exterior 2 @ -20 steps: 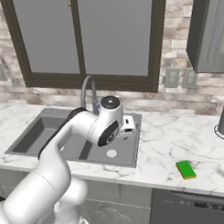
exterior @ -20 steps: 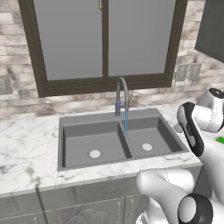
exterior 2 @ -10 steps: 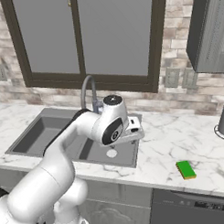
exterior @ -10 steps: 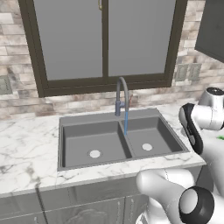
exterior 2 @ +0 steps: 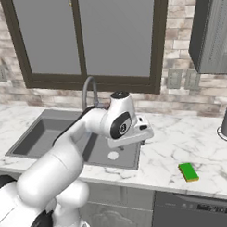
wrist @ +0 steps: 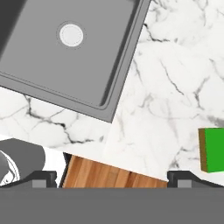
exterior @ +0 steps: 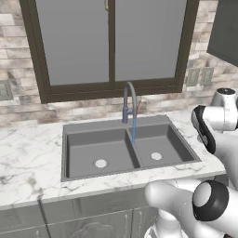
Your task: Soak the sponge with water for a few seconds and then drop it inside the sink.
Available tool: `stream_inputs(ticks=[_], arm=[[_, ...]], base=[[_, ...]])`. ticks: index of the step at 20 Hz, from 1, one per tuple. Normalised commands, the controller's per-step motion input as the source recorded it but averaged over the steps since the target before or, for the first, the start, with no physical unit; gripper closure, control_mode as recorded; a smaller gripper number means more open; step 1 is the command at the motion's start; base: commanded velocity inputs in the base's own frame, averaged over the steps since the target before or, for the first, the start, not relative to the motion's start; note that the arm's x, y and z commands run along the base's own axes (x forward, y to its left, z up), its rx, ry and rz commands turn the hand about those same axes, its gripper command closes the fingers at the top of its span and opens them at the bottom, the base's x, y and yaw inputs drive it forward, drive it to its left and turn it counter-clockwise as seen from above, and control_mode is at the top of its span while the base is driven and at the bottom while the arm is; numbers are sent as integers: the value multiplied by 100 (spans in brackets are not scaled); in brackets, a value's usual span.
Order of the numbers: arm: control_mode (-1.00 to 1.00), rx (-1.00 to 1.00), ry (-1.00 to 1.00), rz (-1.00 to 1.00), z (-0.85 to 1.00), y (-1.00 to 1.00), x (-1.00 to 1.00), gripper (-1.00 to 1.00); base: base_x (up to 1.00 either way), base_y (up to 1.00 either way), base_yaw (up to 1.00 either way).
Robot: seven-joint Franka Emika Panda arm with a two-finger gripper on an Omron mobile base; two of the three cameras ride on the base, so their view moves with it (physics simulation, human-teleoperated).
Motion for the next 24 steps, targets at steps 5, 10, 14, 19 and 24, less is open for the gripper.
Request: stream_inputs(ticks=[5, 10, 14, 19, 24], arm=[[-100, 0, -8, 0, -8, -16, 0, -100], [-100, 0, -6, 0, -14, -13, 0, -100], [-100, 0, -1, 0, -10, -14, 0, -100], [-100, 0, 1, 0, 0, -22, 0, -100], [-100, 0, 3, -2, 0, -30, 0, -100]], base=[[0, 0, 0], [0, 0, 0], [0, 0, 0], [0, 0, 0], [0, 0, 0]])
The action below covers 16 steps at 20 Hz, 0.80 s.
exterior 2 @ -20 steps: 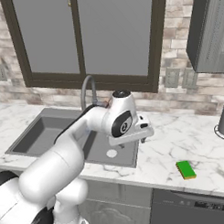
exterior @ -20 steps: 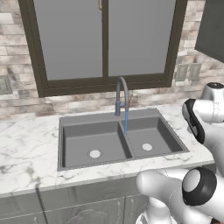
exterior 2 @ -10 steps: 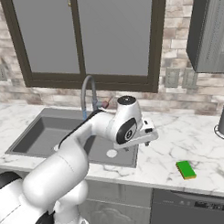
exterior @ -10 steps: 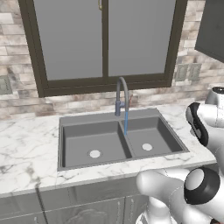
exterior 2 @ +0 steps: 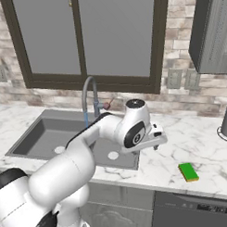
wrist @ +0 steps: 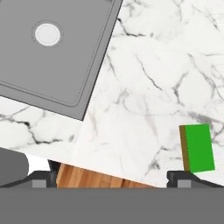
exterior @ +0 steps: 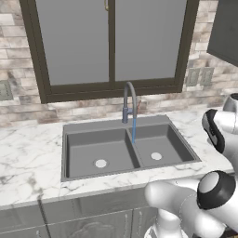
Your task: Soak the sponge with water for a few seconds and then drop it inside the sink.
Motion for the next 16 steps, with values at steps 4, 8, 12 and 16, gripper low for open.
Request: stream_inputs(ticks=[4, 8, 12, 16], arm=[[-100, 0, 1, -6, -1, -34, -1, -100], [-100, 0, 0, -10, -10, -35, 0, -100], [-100, 2, 1, -10, -14, -34, 0, -100], [-100, 3, 1, -9, -5, -31, 0, -100]], base=[[0, 0, 0], [0, 0, 0], [0, 0, 0], [0, 0, 0]])
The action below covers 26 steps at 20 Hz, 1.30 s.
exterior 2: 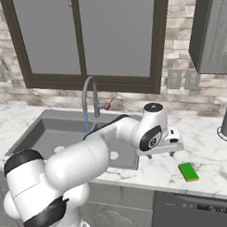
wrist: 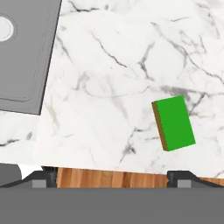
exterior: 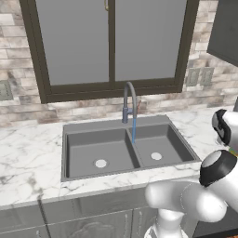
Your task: Soak the sponge with water for a few seconds and then drop it inside the sink.
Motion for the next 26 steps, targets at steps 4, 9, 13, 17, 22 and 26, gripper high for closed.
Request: stream_inputs(ticks=[4, 9, 13, 17, 22, 26], arm=[[-100, 1, 0, -5, -5, -30, 0, -100], [-100, 4, 0, -2, -18, -39, 0, -100], [-100, 6, 0, 0, -19, -25, 0, -100], [-100, 3, 0, 0, -25, -8, 1, -100], [-100, 1, 0, 0, -16, -5, 7, -100], [-100, 0, 0, 1, -3, -3, 9, -100]], base=[[0, 0, 0], [0, 0, 0], [0, 0, 0], [0, 0, 0], [0, 0, 0], [0, 0, 0]])
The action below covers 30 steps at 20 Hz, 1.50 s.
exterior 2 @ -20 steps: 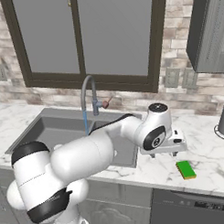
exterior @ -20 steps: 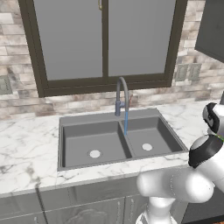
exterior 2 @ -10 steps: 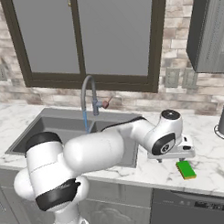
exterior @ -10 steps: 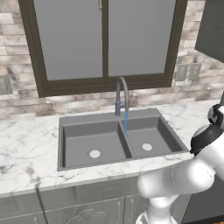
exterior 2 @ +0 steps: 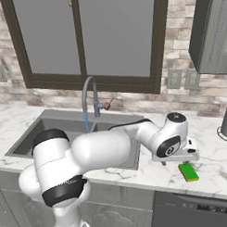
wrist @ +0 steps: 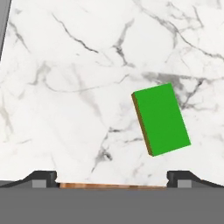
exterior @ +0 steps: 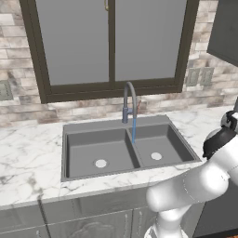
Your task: Soak the sponge with water for a few seconds and then drop it inside the sink.
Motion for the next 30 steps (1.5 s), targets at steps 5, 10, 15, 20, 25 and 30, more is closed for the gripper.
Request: stream_inputs(ticks=[5, 10, 15, 20, 25, 30], arm=[[-100, 0, 0, 3, -1, -8, 5, -100], [-100, 0, 0, 6, -4, -12, 2, -100], [-100, 0, 0, 8, -9, -13, 0, -100], [-100, 0, -1, 8, -21, -13, 12, -100], [-100, 0, 0, 9, -11, -11, 10, -100], [-100, 0, 0, 8, -8, -12, 11, -100]], base=[[0, 0, 0], [0, 0, 0], [0, 0, 0], [0, 0, 0], [0, 0, 0], [0, 0, 0]])
